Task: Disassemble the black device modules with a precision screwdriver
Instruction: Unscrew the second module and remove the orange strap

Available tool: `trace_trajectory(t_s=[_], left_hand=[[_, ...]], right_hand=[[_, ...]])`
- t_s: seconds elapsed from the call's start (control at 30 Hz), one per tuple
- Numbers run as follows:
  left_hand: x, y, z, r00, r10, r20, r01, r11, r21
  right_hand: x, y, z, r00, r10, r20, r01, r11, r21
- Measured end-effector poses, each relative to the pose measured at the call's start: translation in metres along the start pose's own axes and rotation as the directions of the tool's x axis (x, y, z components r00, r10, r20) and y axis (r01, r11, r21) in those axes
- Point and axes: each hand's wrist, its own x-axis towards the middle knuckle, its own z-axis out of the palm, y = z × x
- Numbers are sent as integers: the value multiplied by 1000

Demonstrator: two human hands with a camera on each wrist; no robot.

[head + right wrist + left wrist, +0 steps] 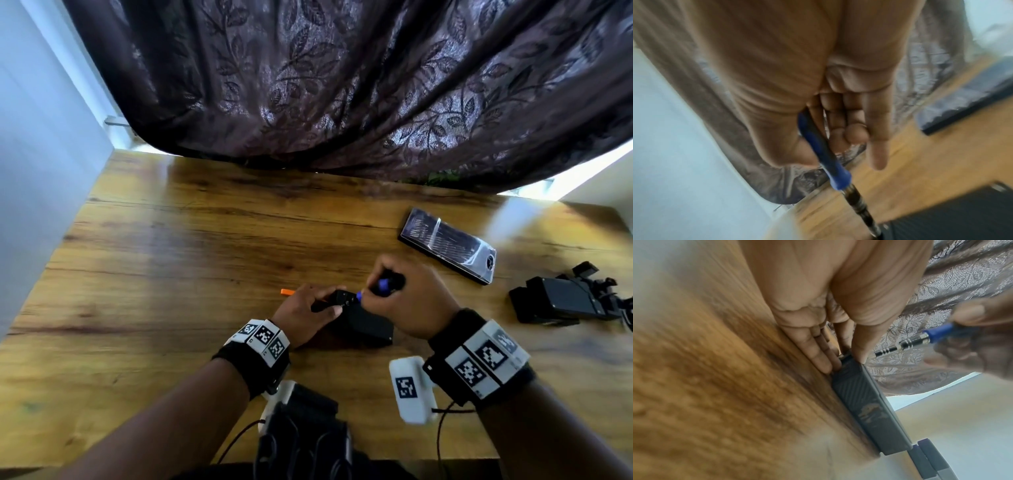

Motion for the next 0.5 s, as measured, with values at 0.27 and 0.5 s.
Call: trace_trajectory(t_s=[0.27, 0.5], left_hand=[[0, -5, -1, 998, 8, 69, -10, 999, 40], [3, -15, 4, 997, 69, 46, -71, 997, 23]], right_hand=[[32, -60, -12, 958, -106, 268, 236, 825, -514], [28, -76, -7, 939, -96, 331, 314, 637, -704]])
